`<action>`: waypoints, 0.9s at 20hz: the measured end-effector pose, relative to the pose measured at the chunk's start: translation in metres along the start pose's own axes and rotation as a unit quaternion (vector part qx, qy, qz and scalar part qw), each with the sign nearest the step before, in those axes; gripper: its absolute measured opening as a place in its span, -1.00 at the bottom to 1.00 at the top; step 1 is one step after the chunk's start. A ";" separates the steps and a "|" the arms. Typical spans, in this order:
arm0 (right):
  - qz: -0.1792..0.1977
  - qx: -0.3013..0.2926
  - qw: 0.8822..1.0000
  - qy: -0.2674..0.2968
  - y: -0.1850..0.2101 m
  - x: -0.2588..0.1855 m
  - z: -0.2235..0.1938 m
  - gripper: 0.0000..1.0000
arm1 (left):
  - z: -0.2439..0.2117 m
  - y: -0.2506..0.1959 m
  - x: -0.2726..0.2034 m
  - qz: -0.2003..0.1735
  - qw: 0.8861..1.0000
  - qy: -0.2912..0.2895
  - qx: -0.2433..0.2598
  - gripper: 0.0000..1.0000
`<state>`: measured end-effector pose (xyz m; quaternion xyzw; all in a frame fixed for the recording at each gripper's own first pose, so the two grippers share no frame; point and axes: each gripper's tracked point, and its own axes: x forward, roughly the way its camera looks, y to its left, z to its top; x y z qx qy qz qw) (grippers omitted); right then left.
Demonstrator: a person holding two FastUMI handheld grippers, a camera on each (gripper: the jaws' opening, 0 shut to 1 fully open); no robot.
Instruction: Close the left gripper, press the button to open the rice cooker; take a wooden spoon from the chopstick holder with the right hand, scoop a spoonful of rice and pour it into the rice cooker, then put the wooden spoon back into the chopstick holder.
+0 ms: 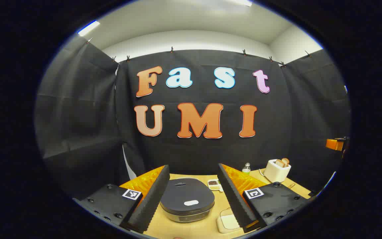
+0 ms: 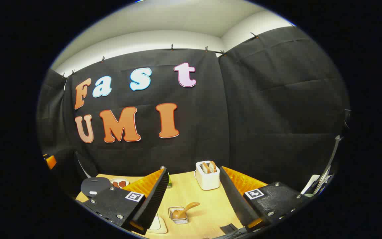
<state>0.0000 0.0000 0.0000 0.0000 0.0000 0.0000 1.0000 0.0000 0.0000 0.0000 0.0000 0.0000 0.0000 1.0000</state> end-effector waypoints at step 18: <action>0.052 -0.024 0.998 -0.008 0.017 0.014 0.009 0.90 | 0.018 0.011 -0.016 0.042 0.999 -0.018 0.002 0.96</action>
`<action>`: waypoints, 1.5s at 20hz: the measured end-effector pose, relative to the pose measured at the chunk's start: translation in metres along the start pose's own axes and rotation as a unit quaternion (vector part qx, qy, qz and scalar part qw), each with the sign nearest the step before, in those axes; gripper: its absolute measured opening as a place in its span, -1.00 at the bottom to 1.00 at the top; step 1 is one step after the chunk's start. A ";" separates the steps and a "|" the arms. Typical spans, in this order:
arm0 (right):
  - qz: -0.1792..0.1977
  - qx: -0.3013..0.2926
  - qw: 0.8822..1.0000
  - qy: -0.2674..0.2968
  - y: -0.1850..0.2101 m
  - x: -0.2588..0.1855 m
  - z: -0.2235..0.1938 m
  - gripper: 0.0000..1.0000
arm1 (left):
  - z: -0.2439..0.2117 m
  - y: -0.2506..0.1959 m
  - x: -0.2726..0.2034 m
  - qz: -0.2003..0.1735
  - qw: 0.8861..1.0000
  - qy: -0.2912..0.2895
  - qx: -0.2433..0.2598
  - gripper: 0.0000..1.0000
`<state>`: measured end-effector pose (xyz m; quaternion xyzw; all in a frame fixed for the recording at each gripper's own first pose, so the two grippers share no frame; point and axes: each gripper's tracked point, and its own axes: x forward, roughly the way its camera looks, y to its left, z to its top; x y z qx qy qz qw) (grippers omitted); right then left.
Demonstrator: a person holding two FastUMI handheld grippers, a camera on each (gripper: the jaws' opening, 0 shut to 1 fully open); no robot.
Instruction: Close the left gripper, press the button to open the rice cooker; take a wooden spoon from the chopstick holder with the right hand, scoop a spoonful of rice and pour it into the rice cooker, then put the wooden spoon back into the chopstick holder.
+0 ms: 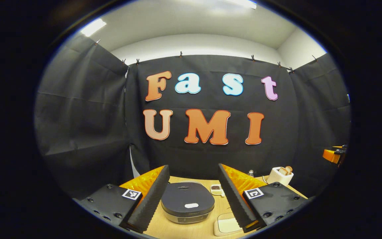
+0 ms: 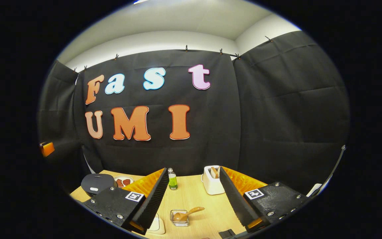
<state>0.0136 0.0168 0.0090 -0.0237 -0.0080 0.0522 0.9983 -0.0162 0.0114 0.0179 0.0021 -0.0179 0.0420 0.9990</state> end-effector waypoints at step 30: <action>-0.011 -0.004 1.000 0.027 -0.012 0.002 -0.024 1.00 | -0.141 -0.017 0.093 -0.042 0.987 0.155 -0.007 -0.92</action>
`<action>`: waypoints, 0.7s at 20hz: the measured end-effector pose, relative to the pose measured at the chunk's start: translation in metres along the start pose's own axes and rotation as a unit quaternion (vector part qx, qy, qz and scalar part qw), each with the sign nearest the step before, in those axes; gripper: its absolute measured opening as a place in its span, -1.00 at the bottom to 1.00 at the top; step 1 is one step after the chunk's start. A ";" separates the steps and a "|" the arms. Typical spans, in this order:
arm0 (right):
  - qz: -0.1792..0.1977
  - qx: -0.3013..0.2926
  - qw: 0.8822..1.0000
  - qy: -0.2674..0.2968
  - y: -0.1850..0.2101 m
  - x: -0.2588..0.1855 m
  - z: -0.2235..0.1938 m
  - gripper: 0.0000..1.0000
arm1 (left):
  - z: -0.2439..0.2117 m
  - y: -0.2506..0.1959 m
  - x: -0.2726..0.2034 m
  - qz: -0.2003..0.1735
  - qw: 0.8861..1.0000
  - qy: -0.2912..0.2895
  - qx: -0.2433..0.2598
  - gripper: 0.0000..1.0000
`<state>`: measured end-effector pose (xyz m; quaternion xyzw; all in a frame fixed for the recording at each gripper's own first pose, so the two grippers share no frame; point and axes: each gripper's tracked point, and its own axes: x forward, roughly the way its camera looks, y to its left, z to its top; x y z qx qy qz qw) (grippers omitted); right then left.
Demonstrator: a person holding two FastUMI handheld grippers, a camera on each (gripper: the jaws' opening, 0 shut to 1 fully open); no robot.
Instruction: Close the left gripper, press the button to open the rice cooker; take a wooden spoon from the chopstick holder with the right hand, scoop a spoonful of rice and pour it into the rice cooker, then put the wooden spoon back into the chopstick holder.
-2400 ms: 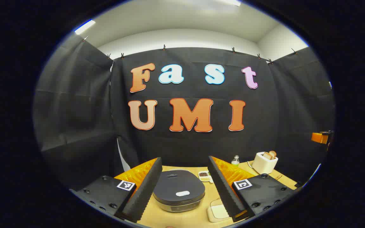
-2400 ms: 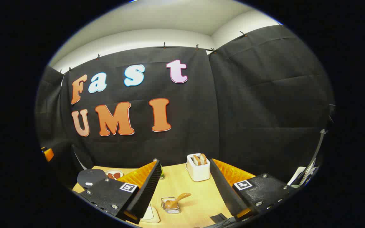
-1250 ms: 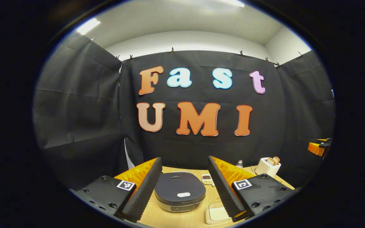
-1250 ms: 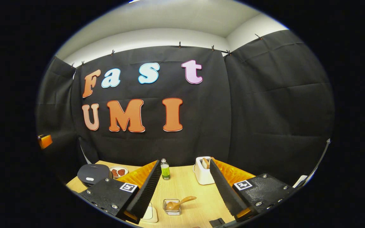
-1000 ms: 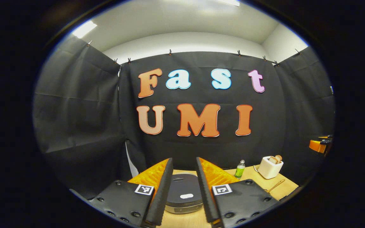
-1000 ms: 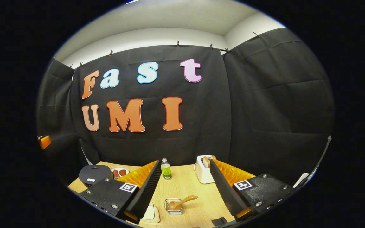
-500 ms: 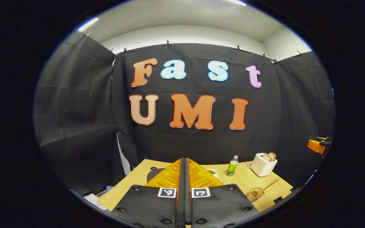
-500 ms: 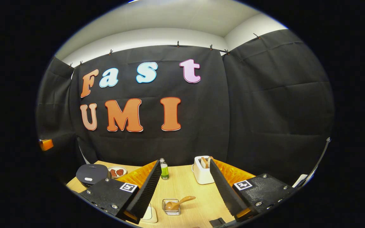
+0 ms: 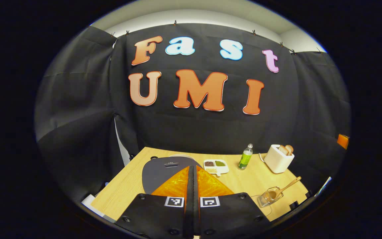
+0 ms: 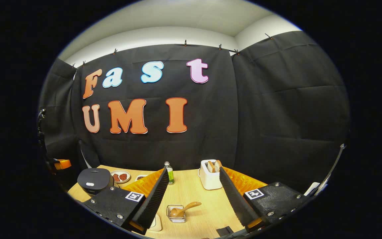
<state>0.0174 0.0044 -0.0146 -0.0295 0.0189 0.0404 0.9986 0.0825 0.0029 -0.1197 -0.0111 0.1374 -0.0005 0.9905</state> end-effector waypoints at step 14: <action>-0.034 0.002 0.999 0.036 -0.031 0.000 -0.027 0.90 | -0.114 0.018 0.085 0.024 0.990 0.135 -0.017 -0.92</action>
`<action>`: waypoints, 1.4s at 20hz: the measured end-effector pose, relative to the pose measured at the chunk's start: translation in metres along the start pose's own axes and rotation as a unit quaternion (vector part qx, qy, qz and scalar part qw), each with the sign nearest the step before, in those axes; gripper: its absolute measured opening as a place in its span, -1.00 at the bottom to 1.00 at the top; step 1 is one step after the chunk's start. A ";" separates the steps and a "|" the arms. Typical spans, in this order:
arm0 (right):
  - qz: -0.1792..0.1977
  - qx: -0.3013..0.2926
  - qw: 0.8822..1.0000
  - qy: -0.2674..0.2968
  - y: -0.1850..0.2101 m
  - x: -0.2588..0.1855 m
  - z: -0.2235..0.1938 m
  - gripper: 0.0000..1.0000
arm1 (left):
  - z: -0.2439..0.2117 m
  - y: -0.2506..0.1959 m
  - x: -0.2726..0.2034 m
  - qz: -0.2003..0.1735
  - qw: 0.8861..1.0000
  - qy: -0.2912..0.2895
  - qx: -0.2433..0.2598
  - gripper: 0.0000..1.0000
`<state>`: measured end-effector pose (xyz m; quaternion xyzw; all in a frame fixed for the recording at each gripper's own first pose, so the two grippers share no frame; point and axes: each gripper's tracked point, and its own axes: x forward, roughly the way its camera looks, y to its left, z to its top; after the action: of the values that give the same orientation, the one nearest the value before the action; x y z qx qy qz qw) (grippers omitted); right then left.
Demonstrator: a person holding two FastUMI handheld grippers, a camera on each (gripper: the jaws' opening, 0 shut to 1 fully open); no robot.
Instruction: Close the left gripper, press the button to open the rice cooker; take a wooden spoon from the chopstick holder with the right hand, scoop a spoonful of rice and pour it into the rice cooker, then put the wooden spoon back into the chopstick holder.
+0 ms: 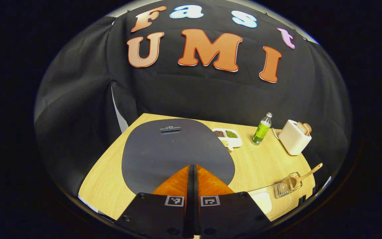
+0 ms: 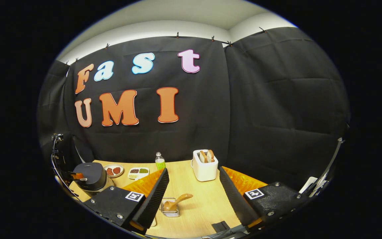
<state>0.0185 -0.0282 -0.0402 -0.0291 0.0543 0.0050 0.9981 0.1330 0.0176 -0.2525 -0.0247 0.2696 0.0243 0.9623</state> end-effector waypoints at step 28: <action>0.015 0.053 0.998 0.013 -0.004 0.013 -0.026 0.90 | 0.125 0.000 -0.070 0.033 0.989 -0.142 -0.003 -0.92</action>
<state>0.0283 -0.0333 -0.0667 0.0244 0.0682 0.0166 0.9972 0.1387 0.0231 -0.1093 -0.0153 0.1312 0.0598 0.9894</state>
